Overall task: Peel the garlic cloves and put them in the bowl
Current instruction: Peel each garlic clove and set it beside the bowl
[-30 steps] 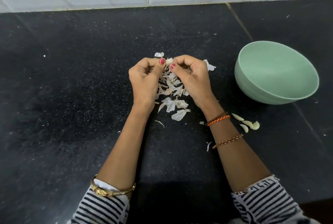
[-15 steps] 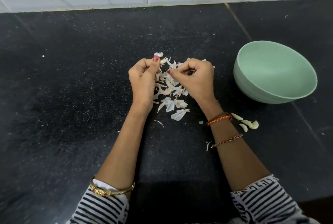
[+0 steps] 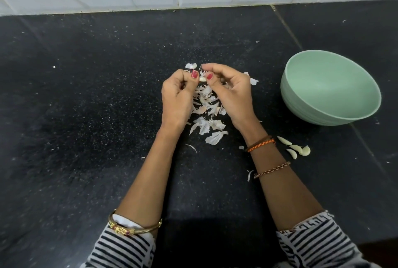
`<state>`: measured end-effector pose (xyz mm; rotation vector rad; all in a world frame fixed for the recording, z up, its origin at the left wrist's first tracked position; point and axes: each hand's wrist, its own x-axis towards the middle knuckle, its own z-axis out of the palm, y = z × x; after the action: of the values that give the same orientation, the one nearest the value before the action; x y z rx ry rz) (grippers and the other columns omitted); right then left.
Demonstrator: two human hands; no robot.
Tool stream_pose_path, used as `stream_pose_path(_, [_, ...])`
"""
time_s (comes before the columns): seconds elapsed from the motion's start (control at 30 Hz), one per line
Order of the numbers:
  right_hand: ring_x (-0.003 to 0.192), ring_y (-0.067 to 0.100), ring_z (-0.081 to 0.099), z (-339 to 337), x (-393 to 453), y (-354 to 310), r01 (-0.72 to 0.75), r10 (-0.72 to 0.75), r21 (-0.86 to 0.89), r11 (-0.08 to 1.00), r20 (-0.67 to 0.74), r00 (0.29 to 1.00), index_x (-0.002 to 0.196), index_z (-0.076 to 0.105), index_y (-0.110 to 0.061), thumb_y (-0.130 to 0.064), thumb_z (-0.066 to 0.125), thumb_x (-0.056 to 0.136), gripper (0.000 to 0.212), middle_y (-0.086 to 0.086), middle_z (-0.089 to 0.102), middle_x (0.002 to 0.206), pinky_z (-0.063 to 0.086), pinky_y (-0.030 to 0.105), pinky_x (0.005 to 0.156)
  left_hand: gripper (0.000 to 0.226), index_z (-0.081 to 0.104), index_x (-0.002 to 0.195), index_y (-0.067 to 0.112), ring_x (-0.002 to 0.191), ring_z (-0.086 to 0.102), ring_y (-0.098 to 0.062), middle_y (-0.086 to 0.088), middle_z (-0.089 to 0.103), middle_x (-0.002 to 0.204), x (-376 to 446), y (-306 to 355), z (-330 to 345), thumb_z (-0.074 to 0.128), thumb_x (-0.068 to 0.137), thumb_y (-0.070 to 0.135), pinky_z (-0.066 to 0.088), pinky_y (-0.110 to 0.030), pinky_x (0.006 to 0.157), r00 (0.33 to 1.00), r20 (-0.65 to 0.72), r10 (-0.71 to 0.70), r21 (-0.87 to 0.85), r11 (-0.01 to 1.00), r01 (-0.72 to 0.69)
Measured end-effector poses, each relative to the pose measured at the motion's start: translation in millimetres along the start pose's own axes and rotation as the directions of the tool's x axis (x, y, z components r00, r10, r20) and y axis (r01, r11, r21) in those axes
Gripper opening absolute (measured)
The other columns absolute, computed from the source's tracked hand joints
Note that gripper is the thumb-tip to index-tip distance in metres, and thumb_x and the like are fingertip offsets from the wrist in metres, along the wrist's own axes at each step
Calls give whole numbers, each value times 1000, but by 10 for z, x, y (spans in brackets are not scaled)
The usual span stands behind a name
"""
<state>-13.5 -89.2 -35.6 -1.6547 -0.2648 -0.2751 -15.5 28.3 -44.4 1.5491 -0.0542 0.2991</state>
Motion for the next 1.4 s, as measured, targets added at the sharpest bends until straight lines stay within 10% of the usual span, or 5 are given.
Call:
stream_pose_path(0.43, [67,25,53,-45,18,-9,-34,35,71,997,-12,999,104,54,-22,1,70,78,38,-13,67,63,43,26,63,37,46,57,8,51,31,-1,11,38,52,-39,-18,41,52,93,13,30,-20,51,996,-78,36,64,998,-31])
stream_pose_path(0.77, [78,5,57,-102,30,18,-38,39,14,999,-90,995,102,65,-11,-1,57,89,19,-9,64,82,49,18,73,45,52,52,-4,49,38,-12,-14,50,48,-30,-19,-42,67,84,24,36,-31,49,980,-188,60,205,979,-20])
stream_pose_path(0.93, [66,-3,60,-89,33,51,-38,40,25,999,-101,994,103,60,-10,0,63,84,22,-16,64,63,46,13,65,22,66,93,19,64,52,-6,6,64,82,-19,-2,-55,67,80,1,48,-21,63,995,-73,65,152,987,-54])
stream_pose_path(1.13, [74,10,62,-81,23,38,-25,25,8,1000,-76,997,99,59,-22,-1,64,84,26,-15,67,63,50,35,74,14,68,89,20,73,60,-5,12,68,78,-33,32,-2,65,81,9,48,-18,71,996,35,86,24,996,-87])
stream_pose_path(1.4, [73,4,66,-81,18,52,13,-26,-66,998,-197,980,90,70,-8,-9,60,89,10,-10,67,67,51,18,74,17,63,89,15,58,54,-3,11,62,60,-44,53,29,63,84,-1,48,-16,70,999,-52,-11,-99,995,6])
